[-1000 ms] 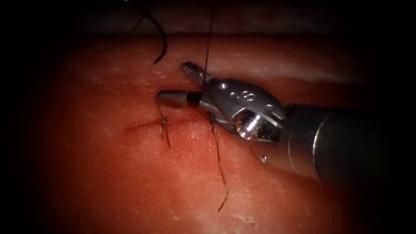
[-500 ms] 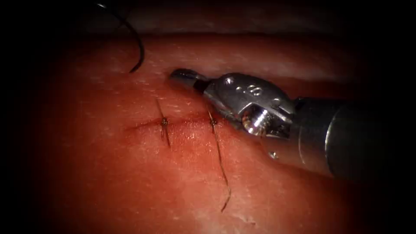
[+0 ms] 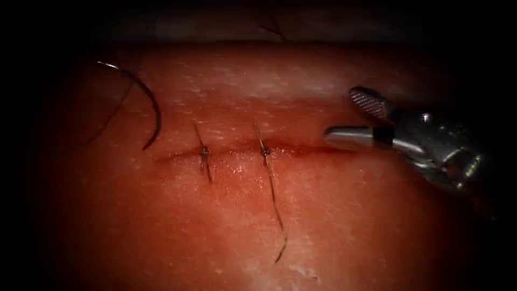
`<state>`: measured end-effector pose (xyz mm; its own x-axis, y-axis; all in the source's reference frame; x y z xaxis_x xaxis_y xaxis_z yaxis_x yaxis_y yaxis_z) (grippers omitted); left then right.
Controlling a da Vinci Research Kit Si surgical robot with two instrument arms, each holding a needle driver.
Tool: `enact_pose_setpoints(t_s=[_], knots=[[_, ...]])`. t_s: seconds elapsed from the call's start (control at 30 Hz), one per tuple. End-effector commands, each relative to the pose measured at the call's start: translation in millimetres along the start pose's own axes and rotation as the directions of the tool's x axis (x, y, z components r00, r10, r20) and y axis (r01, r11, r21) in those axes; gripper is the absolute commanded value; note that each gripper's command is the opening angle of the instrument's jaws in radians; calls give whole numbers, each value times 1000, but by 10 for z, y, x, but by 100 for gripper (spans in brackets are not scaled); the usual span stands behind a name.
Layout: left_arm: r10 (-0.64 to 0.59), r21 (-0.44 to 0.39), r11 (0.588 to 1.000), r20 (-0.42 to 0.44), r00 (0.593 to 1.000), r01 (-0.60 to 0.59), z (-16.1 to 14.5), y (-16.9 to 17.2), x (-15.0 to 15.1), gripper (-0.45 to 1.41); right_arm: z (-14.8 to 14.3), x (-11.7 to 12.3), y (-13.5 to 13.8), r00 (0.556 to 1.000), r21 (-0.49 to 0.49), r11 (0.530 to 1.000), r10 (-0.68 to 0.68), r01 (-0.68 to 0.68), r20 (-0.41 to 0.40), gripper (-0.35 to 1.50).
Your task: Wound Closure
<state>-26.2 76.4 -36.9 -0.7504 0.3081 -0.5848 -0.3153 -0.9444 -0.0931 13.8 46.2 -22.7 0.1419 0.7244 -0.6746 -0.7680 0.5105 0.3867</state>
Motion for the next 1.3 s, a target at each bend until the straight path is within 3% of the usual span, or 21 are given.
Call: enact_pose_setpoints(t_s=[0.03, 0.23, 0.37, 0.43, 0.5, 0.53, 0.77, 0.9, 1.07, 1.1, 1.13, 1.17, 1.23, 1.3], knots=[[-29, -15, 999, -27, 999, 29, 13, 3, -8, -12, 2, -5, 4, 1000, -1, 1000, 4, -4, 1, 143], [-174, -103, 982, -203, 964, 156, 17, 12, -29, 17, 3, -6, -2, 1000, 12, 1000, 4, -4, 4, 146], [-243, -112, 968, -203, 949, 224, 8, 14, -37, 23, 4, -7, -9, 1000, 30, 1000, 6, -6, 7, 146], [-402, -164, 912, -180, 898, 376, -3, 9, -41, 58, 2, -6, -11, 1000, 40, 999, 1, -1, 9, 146], [-438, -185, 894, -162, 884, 409, -10, 7, -41, 70, 1, -5, -11, 1000, 42, 999, 2, -2, 10, 148], [-438, -201, 892, -162, 884, 405, -21, 5, -40, 77, -1, -4, -11, 1000, 43, 999, 2, -2, 12, 148], [-430, -188, 898, -170, 887, 399, -84, 2, -37, 78, -17, 2, -11, 1000, 59, 998, -19, 17, 19, 148], [-323, -157, 942, -182, 928, 297, -120, 33, -44, 78, -26, 6, -17, 999, 75, 996, -44, 42, 19, 148], [-266, -163, 958, -185, 946, 237, -139, 75, -48, 78, -31, 7, -21, 998, 88, 995, -55, 52, 24, 148], [-257, -195, 956, -203, 945, 218, -141, 87, -47, 78, -30, 6, -23, 998, 94, 994, -55, 52, 24, 148], [-252, -299, 938, -251, 934, 173, -141, 101, -46, 78, -30, 5, -26, 998, 101, 994, -55, 52, 24, 148], [-248, -348, 927, -277, 929, 144, -141, 108, -46, 78, -29, 5, -27, 998, 104, 993, -54, 52, 24, 148], [-270, -472, 876, -300, 915, 104, -140, 125, -46, 78, -28, 4, -29, 998, 115, 992, -54, 51, 25, 148], [-247, -544, 838, -310, 918, 42, -135, 148, -45, 78, -27, 4, -31, 998, 123, 991, -54, 50, 25, 148]])
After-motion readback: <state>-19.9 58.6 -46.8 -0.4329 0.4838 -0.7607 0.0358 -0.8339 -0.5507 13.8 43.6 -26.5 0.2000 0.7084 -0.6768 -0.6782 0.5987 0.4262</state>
